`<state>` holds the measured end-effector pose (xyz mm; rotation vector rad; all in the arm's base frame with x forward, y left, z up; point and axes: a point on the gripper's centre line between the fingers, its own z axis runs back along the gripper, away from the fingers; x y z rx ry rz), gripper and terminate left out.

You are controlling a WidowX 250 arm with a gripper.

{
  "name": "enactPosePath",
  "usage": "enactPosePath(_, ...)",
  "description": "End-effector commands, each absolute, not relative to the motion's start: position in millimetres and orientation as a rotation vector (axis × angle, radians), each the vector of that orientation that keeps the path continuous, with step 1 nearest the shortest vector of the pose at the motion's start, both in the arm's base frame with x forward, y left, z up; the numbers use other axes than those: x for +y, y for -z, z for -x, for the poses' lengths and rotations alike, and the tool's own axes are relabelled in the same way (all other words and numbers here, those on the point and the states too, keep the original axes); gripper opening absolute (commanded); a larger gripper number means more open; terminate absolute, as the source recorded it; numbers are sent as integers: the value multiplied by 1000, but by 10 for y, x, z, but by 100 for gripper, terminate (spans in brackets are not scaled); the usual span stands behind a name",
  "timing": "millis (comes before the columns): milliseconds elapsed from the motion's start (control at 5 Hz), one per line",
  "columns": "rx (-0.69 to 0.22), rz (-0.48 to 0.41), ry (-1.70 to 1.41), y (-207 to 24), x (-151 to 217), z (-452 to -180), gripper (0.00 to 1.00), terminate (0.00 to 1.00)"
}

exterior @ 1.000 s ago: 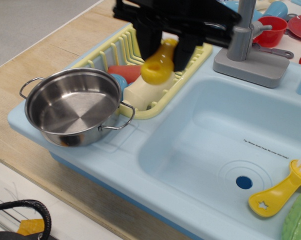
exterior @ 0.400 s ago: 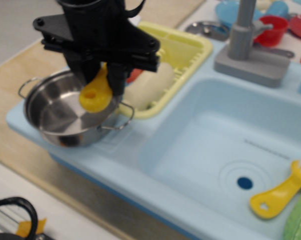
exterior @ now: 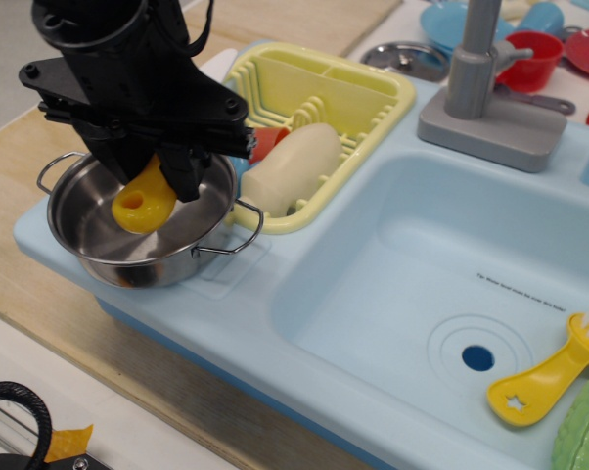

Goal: Put knife in pot or pan

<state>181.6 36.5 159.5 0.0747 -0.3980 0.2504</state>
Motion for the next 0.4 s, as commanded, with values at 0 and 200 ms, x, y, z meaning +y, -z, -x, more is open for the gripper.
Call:
enactPosePath(0, -439, -82, -240, -1634, 449, -1833, 100, 0)
enactPosePath(200, -439, -82, -240, -1634, 449, -1833, 100, 100)
